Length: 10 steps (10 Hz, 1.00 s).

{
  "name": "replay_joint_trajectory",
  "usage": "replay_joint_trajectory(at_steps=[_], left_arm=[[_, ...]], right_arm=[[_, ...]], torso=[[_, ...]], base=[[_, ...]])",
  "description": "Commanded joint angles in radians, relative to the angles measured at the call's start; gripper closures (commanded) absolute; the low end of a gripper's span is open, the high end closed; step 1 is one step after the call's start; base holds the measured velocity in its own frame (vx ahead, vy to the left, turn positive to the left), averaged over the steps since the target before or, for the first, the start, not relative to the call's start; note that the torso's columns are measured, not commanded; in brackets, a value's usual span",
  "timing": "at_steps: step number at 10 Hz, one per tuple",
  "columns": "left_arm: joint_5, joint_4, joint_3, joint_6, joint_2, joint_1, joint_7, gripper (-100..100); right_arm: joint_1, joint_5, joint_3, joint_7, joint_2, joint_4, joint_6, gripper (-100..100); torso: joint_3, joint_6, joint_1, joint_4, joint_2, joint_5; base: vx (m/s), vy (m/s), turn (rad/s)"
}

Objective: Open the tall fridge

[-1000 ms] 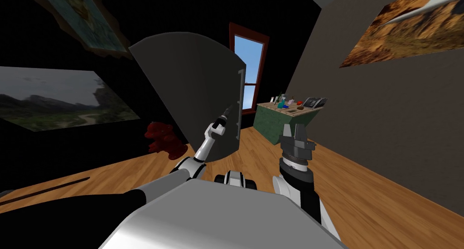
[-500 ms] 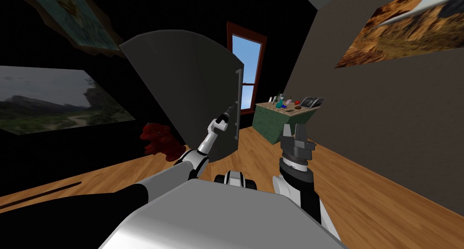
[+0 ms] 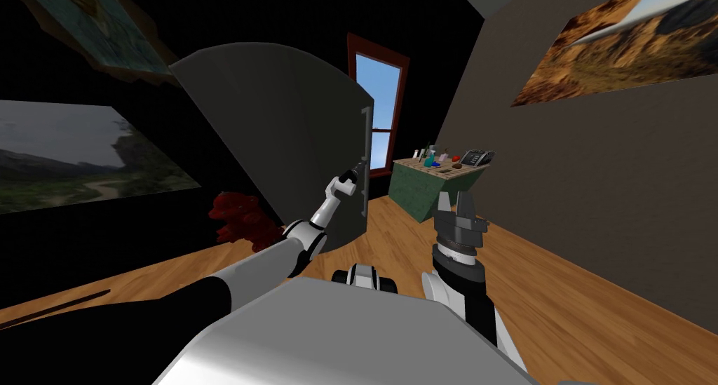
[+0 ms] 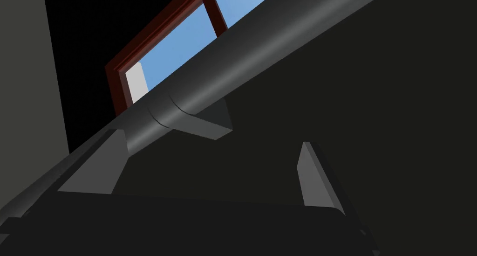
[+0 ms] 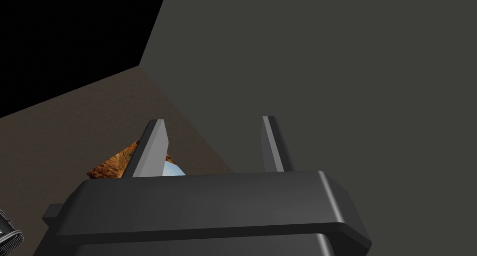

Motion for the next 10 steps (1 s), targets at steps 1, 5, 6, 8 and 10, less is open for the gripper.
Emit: replay_joint_trajectory(at_steps=[1,5,6,8,10], left_arm=[[0.002,0.045,-0.005,0.049,0.007,-0.058,-0.012,-100],[0.003,0.13,-0.012,0.13,0.021,-0.162,-0.034,-100],[0.003,0.143,-0.013,0.142,0.024,-0.179,-0.037,-100],[0.004,0.152,-0.014,0.145,0.027,-0.188,-0.039,-100],[0.007,0.215,0.026,0.119,0.093,-0.193,-0.043,-100]], right_arm=[[0.0,0.0,0.0,0.0,0.0,0.0,0.0,0],[0.0,0.0,0.0,0.0,0.0,0.0,0.0,0],[0.0,0.0,0.0,0.0,0.0,0.0,0.0,0],[0.0,0.0,0.0,0.0,0.0,0.0,0.0,0],[0.0,0.0,0.0,0.0,0.0,0.0,0.0,0]], torso=[[0.0,0.0,0.0,0.0,0.0,0.0],[0.0,0.0,0.0,0.0,0.0,0.0],[0.0,0.0,0.0,0.0,0.0,0.0],[0.0,0.0,0.0,0.0,0.0,0.0],[0.001,0.001,0.001,0.0,0.002,0.0]], base=[[0.017,-0.014,-0.009],[0.014,-0.014,-0.03],[0.013,-0.013,-0.022],[0.01,-0.009,-0.021],[-0.049,0.009,-0.326]])
